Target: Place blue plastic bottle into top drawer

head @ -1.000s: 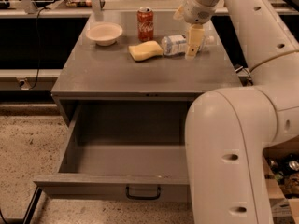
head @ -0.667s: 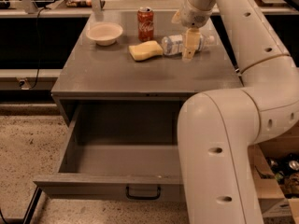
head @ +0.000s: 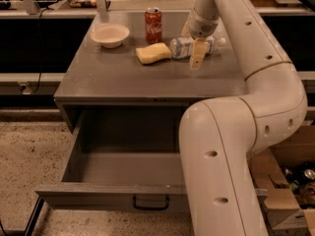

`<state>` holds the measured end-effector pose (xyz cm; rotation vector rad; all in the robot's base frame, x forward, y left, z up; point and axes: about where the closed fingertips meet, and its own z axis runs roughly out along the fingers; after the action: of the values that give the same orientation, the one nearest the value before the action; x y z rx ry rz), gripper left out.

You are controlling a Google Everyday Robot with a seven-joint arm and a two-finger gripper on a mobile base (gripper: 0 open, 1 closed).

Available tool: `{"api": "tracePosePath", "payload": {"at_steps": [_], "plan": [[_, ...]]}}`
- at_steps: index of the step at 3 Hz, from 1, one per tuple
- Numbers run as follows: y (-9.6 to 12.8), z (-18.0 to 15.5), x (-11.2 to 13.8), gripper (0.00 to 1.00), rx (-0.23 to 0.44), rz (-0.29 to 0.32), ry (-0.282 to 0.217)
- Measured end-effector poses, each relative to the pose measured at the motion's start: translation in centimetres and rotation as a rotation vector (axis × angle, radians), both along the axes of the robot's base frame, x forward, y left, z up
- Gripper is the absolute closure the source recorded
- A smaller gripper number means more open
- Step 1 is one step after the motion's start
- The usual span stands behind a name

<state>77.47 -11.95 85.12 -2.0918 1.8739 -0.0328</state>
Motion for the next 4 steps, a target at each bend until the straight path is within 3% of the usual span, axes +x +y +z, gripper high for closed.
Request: {"api": "tracePosePath", "payload": {"at_steps": [3, 4], "plan": [[-0.8, 0.2, -0.4, 0.79, -0.028, 0.023, 0.003], [-0.1, 2.0, -1.7, 0.99, 0.028, 0.071, -0.003]]}}
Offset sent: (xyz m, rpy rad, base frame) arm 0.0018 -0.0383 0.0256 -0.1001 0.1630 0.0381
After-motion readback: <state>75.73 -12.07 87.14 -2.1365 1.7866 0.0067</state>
